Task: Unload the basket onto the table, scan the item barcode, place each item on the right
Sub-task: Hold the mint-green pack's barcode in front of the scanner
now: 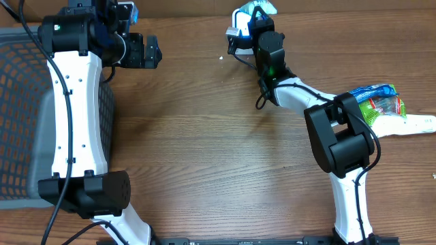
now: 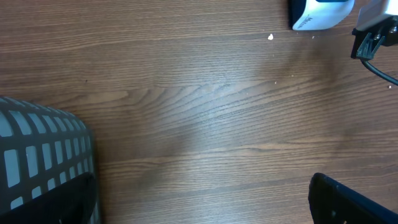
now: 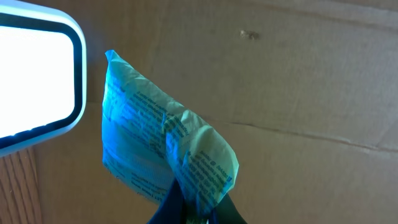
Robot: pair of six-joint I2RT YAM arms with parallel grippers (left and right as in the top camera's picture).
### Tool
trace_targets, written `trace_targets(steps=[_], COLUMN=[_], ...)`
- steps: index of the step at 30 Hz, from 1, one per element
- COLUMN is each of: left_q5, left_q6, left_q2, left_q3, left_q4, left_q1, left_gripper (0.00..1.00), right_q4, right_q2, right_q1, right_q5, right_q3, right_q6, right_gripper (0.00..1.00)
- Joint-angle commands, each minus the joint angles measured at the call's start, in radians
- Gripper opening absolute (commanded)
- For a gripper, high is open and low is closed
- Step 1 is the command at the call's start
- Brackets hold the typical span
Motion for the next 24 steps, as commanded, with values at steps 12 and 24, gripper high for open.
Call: trace_targets(steps=[12,24], left_q5=[0.011,0.011], left_q6=[-0.003,-0.003], left_q2=[0.006,0.006], left_q3=[-0.003,-0.003], left_q4=[0.003,0.003], left_q1=[0.004,0.003], left_gripper=[0.99,1.00], right_q4=[-0.020,-0.067], right_q2=[-0.010,-0.030], right_q1=[-0.003,0.013], right_q5=[-0.013,0.049], right_q3=[0.038,0.038], right_q6=[0.004,0.109], right_gripper=[0.04,0.04])
